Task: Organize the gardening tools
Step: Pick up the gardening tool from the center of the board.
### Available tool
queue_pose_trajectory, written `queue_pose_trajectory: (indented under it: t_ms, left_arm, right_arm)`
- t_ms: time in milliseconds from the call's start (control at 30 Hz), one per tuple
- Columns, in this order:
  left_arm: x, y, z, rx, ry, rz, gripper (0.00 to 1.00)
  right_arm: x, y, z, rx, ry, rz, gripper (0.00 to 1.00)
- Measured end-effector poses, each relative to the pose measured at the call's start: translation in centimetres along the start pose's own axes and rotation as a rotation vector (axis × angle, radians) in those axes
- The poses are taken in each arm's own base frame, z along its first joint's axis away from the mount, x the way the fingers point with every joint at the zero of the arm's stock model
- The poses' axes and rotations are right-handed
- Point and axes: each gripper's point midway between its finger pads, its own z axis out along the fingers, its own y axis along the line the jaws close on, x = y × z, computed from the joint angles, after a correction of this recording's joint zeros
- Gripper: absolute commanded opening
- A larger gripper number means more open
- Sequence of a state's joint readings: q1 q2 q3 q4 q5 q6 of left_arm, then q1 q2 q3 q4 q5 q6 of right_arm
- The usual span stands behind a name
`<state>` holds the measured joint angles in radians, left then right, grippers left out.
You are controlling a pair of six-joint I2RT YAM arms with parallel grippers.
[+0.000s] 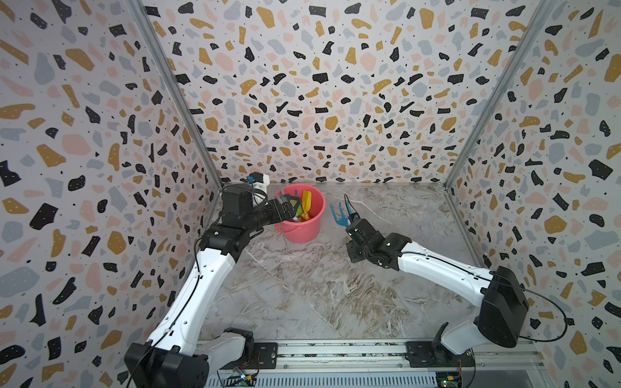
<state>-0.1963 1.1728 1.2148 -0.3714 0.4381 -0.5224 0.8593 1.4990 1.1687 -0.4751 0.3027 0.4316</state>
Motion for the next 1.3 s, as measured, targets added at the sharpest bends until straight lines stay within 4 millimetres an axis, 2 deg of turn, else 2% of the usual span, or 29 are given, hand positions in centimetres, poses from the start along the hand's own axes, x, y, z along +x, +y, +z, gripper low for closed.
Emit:
queue_pose_trajectory:
  t_ms: [233, 533, 800, 1067, 1300]
  left_arm:
    - [1.3, -1.2, 1.9, 0.085, 0.103, -0.042, 0.99]
    - [3.8, -3.4, 5.2, 0.145, 0.251, -0.031, 1.00]
    - [4.9, -3.2, 6.2, 0.139, 0.293, -0.031, 0.97]
    - [5.0, -2.6, 7.5, 0.134, 0.295, -0.044, 0.72]
    - [3.9, -3.0, 8.2, 0.155, 0.266, -0.038, 0.32]
  right_arm:
    - [-1.2, 1.1, -0.7, -0.079, -0.088, -0.022, 0.00]
    - [-3.6, 3.8, -2.6, -0.201, -0.200, -0.039, 0.00]
    - [-4.3, 5.6, -3.6, -0.271, -0.236, -0.046, 0.00]
    - [-4.9, 7.4, -4.6, -0.351, -0.256, -0.051, 0.00]
    - [-6.4, 8.4, -6.0, -0.395, -0.291, -0.049, 0.00]
